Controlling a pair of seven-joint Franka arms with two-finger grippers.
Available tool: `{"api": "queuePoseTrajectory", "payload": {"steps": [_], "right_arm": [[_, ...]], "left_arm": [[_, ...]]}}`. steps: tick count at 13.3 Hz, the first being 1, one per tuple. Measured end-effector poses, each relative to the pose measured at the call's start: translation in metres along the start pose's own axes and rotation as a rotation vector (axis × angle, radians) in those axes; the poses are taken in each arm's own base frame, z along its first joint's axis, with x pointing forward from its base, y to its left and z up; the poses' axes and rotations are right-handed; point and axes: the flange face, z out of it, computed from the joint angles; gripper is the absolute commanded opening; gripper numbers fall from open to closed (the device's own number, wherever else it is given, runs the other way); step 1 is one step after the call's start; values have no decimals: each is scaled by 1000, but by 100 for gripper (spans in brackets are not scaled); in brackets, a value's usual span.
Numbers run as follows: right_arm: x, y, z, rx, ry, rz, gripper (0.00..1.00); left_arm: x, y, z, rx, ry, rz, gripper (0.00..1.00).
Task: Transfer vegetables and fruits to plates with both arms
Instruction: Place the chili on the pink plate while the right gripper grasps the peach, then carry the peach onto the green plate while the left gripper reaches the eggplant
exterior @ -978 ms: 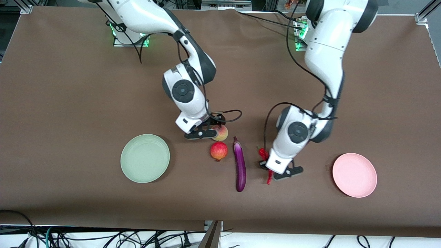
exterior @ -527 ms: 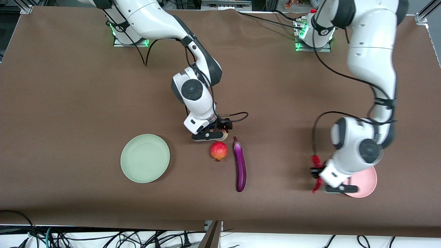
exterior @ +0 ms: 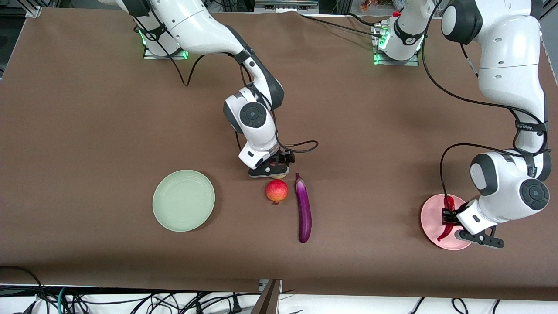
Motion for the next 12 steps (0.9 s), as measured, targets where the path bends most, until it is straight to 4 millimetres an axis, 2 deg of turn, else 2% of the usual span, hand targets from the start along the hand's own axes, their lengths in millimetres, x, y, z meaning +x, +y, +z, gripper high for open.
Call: {"api": "queuePoseTrajectory", "payload": {"steps": [1, 3, 5, 6, 7, 10, 12], "right_arm": [[-1, -1, 1, 0, 0, 2, 98], [0, 0, 0, 0, 1, 24, 62], [1, -1, -2, 4, 7, 32, 31], [2, 0, -3, 2, 8, 34, 21], [3, 2, -3, -3, 8, 36, 18], [13, 23, -11, -66, -23, 45, 19], [24, 45, -31, -122, -65, 10, 20]], "left_arm": [[0, 0, 4, 0, 1, 11, 18], [-2, -6, 9, 10, 17, 36, 100], [0, -13, 7, 7, 62, 18, 100], [3, -12, 4, -11, 89, 3, 100], [7, -8, 0, -25, 108, -3, 100], [23, 11, -16, -43, 149, 14, 100], [34, 43, -17, -96, 155, -2, 100]]}}
